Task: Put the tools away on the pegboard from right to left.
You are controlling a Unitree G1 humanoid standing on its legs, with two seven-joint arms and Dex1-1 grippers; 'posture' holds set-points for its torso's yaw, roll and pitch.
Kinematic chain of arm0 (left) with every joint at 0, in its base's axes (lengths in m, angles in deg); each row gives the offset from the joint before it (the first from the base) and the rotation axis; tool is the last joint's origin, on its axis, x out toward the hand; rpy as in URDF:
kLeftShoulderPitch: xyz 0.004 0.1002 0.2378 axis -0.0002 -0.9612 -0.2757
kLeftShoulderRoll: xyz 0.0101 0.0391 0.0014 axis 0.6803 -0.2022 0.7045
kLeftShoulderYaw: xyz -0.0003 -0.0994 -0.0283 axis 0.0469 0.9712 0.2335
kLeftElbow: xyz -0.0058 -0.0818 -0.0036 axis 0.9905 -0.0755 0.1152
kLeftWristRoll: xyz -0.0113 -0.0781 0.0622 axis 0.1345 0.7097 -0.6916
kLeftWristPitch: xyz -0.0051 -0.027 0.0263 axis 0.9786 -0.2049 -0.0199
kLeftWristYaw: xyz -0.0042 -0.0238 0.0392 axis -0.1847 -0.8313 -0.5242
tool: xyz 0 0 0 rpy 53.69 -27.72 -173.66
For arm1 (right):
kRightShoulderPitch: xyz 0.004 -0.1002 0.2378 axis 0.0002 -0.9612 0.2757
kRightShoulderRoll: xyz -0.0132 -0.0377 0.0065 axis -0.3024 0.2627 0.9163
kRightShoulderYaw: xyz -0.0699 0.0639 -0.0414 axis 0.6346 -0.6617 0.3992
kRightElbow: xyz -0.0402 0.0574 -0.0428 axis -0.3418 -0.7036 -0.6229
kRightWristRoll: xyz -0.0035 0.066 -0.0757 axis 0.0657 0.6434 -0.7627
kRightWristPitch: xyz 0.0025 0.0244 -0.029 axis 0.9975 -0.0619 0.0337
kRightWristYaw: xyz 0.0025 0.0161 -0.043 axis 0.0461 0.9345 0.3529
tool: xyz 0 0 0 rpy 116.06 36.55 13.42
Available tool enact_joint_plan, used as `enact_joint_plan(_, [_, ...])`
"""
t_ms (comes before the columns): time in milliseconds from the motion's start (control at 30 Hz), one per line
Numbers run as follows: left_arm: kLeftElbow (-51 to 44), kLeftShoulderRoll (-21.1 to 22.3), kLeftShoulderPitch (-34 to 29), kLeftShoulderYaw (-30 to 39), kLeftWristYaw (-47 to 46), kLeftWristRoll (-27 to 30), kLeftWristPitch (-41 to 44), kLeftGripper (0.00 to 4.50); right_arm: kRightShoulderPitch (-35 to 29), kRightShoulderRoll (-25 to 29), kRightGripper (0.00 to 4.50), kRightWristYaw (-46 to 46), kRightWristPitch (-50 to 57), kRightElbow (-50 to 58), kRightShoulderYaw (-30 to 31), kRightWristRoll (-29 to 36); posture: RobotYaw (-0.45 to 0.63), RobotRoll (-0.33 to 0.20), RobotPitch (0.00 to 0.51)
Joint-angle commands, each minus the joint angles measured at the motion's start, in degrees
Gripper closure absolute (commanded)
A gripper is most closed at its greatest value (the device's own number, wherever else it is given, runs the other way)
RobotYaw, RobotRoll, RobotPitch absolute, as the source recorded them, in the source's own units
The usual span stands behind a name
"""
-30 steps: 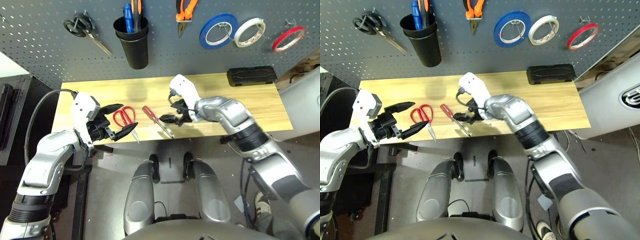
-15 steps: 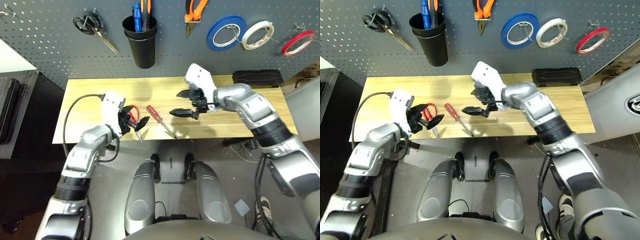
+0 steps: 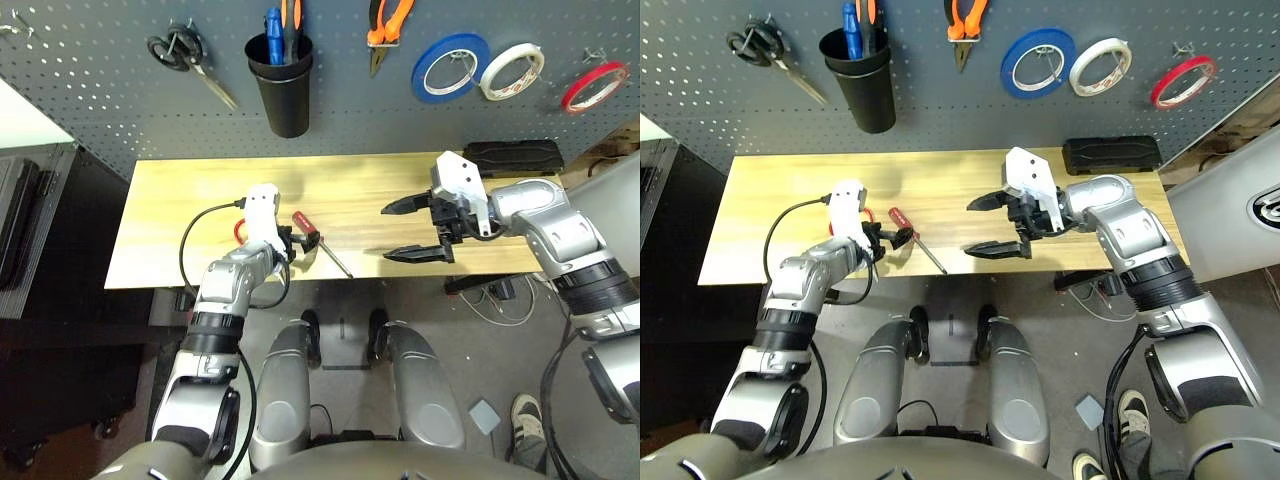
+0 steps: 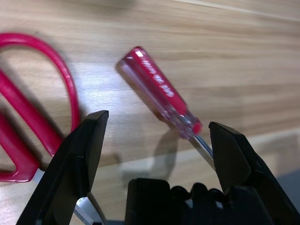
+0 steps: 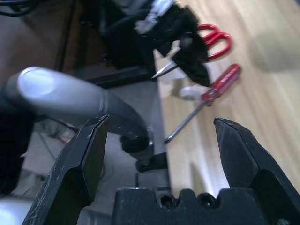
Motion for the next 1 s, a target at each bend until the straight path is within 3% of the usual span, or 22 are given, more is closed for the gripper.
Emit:
enact_joint_plan(33, [3.7,-2.0,1.1,1.1,-2.5,-0.5,-0.9,0.0,-2.3,1.5,0.03,-2.3,-2.7,-1.6,-0.8,-0.4,-0.03,0.0,0.33])
enact_joint_plan(400, [15.2,-5.4,7.5,1.8,-7.0,-2.0,-5.1,0.0,-3.6,2.0,0.03,-2.4,-6.0,-4.3,-1.4,-2.2,-0.05,0.0,0.34])
enact_joint_plan(500, [18.3,-6.3,8.5,1.8,-7.7,-2.6,-7.7,0.62,-3.4,1.7,0.0,-2.0,-5.2,-3.6,-1.5,-1.9,-0.05,0.0,0.34])
enact_joint_plan(767, [22.4,-7.4,9.3,0.3,-7.5,-4.3,-12.2,3.6,-2.2,1.4,0.0,-1.7,-4.6,-3.6,-1.9,-1.6,-0.05,0.0,0.34])
enact_joint_plan(1000, [18.7,-7.4,9.3,-1.4,-6.2,-5.2,-11.8,3.68,-2.3,3.0,0.0,-3.1,-5.5,-4.8,-2.9,-1.4,-0.05,0.0,0.346])
